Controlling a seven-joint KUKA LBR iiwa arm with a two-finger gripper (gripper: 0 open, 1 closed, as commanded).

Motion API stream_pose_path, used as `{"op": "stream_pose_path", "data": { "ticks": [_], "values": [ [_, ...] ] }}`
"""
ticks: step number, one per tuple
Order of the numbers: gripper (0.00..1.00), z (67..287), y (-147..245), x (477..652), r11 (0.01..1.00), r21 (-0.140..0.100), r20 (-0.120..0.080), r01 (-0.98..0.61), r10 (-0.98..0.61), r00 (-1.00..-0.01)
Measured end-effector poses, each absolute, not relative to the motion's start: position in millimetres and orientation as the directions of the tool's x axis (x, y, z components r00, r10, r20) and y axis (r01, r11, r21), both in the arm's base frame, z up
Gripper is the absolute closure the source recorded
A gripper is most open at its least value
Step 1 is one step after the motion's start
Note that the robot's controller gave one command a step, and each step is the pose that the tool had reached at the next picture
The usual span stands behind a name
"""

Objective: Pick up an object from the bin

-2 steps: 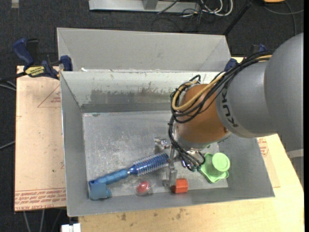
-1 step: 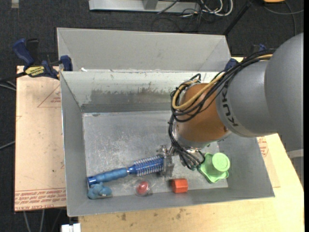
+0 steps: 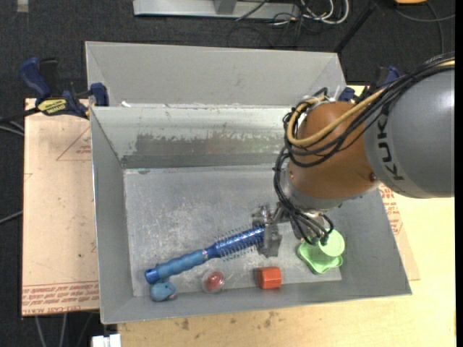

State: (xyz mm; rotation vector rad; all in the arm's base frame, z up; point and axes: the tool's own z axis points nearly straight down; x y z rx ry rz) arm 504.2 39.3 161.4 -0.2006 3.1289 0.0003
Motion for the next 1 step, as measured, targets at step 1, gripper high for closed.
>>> {"op": "stream_pose_path", "data": {
  "ticks": [1],
  "values": [
    [1.0, 247.0, 32.2, 507.9, 0.989, -0.001, -0.01, -0.145, -0.145, -0.989]
  ]
}}
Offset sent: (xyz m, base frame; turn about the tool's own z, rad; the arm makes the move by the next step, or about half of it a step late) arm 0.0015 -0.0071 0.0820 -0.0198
